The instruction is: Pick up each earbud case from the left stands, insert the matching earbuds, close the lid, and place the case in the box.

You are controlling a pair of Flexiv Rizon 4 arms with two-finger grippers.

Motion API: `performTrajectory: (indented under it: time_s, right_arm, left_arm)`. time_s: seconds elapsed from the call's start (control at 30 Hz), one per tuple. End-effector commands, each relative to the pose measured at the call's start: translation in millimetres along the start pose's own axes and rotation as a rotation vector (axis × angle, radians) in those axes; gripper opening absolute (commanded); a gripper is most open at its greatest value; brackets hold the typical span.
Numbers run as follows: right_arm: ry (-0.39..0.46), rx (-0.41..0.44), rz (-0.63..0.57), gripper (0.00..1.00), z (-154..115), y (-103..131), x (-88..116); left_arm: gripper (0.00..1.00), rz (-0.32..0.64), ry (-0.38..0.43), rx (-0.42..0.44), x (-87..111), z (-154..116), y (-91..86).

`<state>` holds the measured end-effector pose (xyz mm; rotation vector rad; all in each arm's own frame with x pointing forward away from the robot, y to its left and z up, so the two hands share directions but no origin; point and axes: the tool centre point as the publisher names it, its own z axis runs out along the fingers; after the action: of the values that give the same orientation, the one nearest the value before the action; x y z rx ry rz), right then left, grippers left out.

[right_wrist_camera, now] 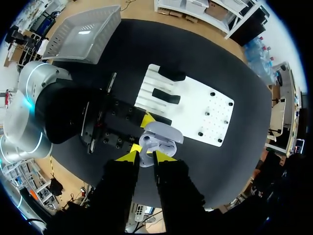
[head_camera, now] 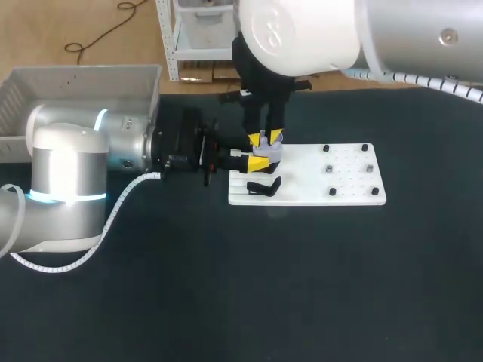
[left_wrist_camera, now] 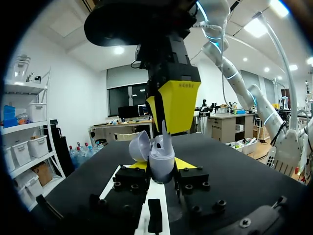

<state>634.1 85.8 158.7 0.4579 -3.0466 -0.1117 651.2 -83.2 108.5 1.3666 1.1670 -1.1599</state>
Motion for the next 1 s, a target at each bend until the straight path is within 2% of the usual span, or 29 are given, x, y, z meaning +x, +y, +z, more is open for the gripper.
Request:
performTrajectory:
  time_s: [0.03, 1.0]
  right_arm:
    - [-0.002, -0.004, 0.002, 0.0, 0.5, -2.0, -0.7]
    - [0.02, 0.001, -0.007, 0.0, 7.0, -0.5, -9.0]
  left_arm:
    - [0.0, 0.001, 0.0, -0.004, 0.2, 0.5, -0.7]
    - [0.0, 0.001, 0.0, -0.004, 0.2, 0.5, -0.7]
